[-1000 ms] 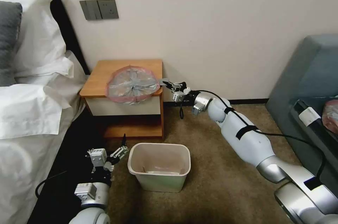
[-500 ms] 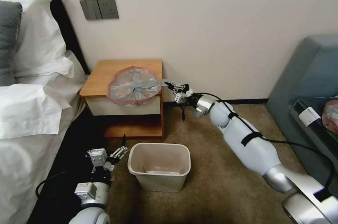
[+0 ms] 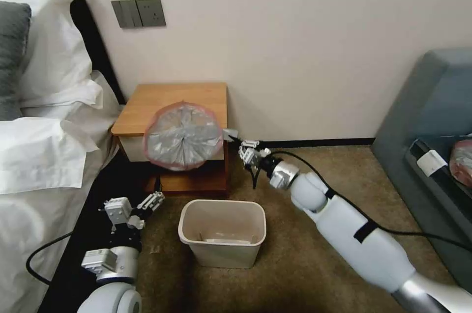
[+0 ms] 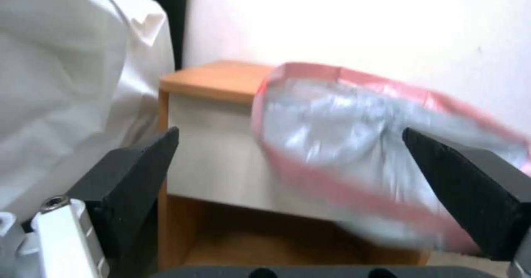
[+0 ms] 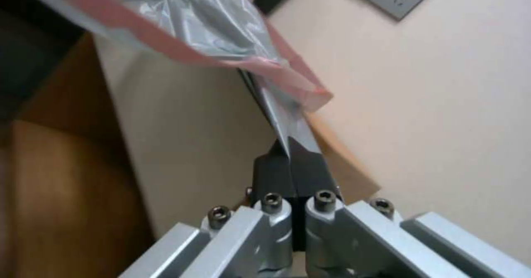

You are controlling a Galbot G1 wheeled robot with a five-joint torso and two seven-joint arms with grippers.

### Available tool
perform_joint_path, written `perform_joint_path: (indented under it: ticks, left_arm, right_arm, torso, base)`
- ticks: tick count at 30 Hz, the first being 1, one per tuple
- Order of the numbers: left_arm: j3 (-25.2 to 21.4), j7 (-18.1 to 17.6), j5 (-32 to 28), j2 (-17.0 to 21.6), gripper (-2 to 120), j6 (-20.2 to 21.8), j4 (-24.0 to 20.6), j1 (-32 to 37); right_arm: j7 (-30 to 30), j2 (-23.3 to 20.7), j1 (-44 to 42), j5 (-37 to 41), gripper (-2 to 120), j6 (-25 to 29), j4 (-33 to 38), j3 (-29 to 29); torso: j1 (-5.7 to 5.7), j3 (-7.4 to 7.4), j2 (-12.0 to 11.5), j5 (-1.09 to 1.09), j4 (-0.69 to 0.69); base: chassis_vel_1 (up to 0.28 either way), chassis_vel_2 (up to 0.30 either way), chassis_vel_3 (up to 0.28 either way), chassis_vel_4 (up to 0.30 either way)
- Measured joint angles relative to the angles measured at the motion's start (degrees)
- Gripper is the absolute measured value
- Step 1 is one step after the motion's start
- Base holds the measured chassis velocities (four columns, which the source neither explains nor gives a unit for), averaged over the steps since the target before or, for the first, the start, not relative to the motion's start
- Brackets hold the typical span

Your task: Pick up the garbage bag from the table and place it over the trash can.

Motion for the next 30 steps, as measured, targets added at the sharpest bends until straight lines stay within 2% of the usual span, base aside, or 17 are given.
perform_joint_path:
  ticks: [6,14,30]
  left_arm:
    - [-0.1,0.0,-0.4,-0.7,100,0.1,-2.5,0.3]
    - [0.1,0.0,-0.7,-0.7,100,0.6,-3.3,0.5]
    - [1.5,0.1,0.4,-0.9,100,0.6,-2.2,0.8]
  right_arm:
    - [-2.3,-2.7,-8.7,0.2,0,-4.3,7.2,1.2]
    - [-4.3,-6.4,-16.6,-3.8,0,-3.7,11.2,1.5]
    - [-4.9,-9.2,-21.6,-5.9,0,-2.7,14.1,1.5]
  torso:
    - [0.0,0.0,0.0,0.0,-0.01]
    - [0.0,0.0,0.0,0.0,-0.01]
    - [0.0,0.0,0.0,0.01,0.0]
  base:
    - [0.0,0.0,0.0,0.0]
    - [0.0,0.0,0.0,0.0]
    - [0.0,0.0,0.0,0.0]
